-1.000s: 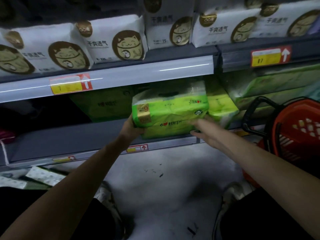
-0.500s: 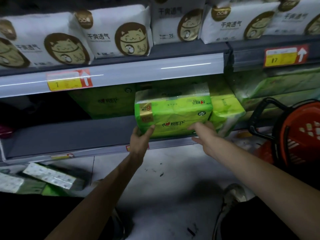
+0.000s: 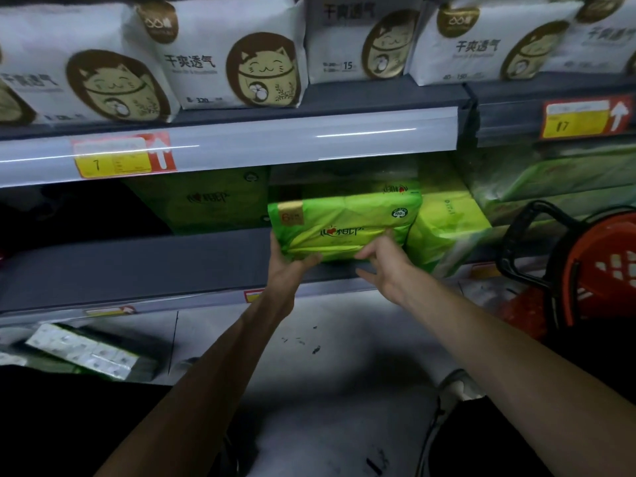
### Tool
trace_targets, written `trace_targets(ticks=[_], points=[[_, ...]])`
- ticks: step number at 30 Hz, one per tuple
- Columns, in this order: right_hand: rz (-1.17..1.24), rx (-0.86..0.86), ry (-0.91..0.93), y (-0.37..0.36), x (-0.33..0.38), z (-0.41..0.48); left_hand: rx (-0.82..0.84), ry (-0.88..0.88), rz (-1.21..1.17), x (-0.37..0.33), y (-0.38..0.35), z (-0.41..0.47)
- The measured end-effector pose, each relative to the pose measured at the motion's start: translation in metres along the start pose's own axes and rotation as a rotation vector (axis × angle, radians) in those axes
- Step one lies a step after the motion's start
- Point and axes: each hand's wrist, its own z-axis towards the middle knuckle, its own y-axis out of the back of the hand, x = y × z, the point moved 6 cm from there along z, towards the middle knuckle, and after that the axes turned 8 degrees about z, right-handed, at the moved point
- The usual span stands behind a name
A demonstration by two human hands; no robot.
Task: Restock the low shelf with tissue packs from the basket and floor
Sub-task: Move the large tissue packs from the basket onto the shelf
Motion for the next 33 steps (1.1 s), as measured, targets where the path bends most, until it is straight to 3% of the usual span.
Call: trace_targets(ticks=[6,12,15,18,20,26,33], points=[[-0.121,-0.007,0.014,0.004,0.006,-0.002,0.013,-0.004,0.048,-0.002,0.006,-0.005],[-0.376,-0.195,0.215,0.022,0.020,-0.022,-0.204,0.000,0.208,0.001,0.025,-0.029],[-0.434,-0.162,0.291,0.013,0.024,-0.040,-0.251,-0.042,0.184,-0.014,0.031,-0.033],[-0.436,-0.043,0.354,-0.001,0.028,-0.061,-0.194,-0.033,-0.025,-0.034,0.030,-0.033],[-0.410,0.022,0.354,-0.006,0.030,-0.067,-0.119,-0.073,0.005,-0.042,0.024,-0.031],[-0.393,0.082,0.378,-0.001,0.043,-0.060,-0.125,-0.083,-0.008,-0.044,0.010,-0.029],[-0.510,0.110,0.369,0.001,0.045,-0.051,-0.009,-0.183,0.331,-0.041,0.014,-0.028]])
